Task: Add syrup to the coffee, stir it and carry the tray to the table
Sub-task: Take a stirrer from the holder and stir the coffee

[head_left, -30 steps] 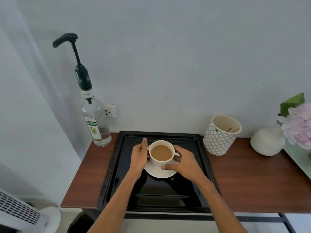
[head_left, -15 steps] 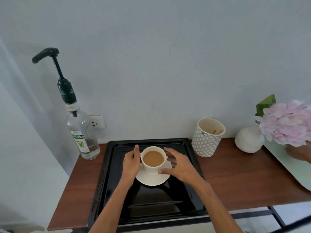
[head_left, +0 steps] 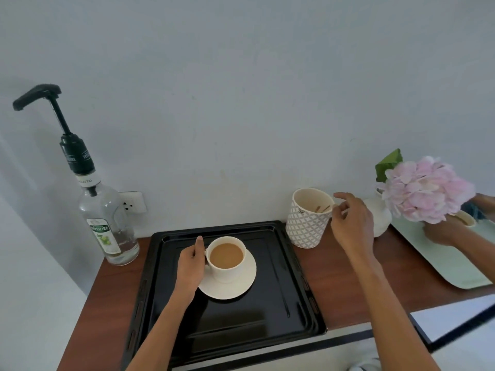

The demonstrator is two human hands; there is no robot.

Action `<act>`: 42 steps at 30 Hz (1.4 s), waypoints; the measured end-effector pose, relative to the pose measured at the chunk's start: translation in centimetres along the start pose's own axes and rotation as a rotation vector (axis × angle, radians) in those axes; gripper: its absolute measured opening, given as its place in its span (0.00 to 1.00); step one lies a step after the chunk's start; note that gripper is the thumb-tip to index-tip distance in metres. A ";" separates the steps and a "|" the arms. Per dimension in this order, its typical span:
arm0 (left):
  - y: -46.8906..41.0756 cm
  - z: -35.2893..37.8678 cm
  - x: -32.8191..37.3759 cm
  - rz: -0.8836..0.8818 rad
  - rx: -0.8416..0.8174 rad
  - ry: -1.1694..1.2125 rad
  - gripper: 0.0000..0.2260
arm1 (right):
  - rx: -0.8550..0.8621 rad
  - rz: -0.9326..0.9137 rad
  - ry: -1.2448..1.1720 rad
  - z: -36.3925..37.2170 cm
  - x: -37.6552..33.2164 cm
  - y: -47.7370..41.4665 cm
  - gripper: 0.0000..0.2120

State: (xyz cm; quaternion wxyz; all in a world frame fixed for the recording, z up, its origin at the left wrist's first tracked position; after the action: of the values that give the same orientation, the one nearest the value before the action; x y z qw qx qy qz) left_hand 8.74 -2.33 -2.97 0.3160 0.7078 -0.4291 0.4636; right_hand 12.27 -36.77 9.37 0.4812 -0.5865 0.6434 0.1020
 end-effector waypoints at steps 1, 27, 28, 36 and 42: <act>-0.1 0.0 -0.1 -0.005 0.000 0.001 0.29 | -0.025 0.032 0.011 0.1 0.6 -0.2 0.15; 0.1 -0.5 0.7 -0.024 -0.045 -0.014 0.24 | 0.199 -0.193 -0.122 -3.3 -6.8 -2.3 0.09; 0.1 -0.6 0.8 -0.030 -0.046 -0.016 0.24 | 0.212 -0.218 -0.157 -3.6 -7.7 -2.3 0.09; 0.2 -1.0 1.2 -0.040 -0.064 -0.068 0.24 | -0.076 -0.260 -0.440 -0.5 -11.9 0.7 0.11; 0.3 -1.1 1.2 -0.044 -0.066 -0.070 0.25 | -0.376 -0.261 -0.435 4.8 -11.7 4.7 0.11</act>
State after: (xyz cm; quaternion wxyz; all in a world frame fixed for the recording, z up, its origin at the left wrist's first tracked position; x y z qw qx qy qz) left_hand 8.30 -1.87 -1.43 0.3341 0.7221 -0.4394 0.4169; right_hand 8.86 -24.41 13.46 0.4995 -0.7075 0.4144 0.2796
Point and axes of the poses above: each hand's wrist, its own y-axis away from the middle knuckle, its own z-axis out of the palm, x = y × z, the point moved 2 cm from there along -y, towards the middle knuckle, and after that the axes turned 6 degrees about -y, right-handed, at the moved point
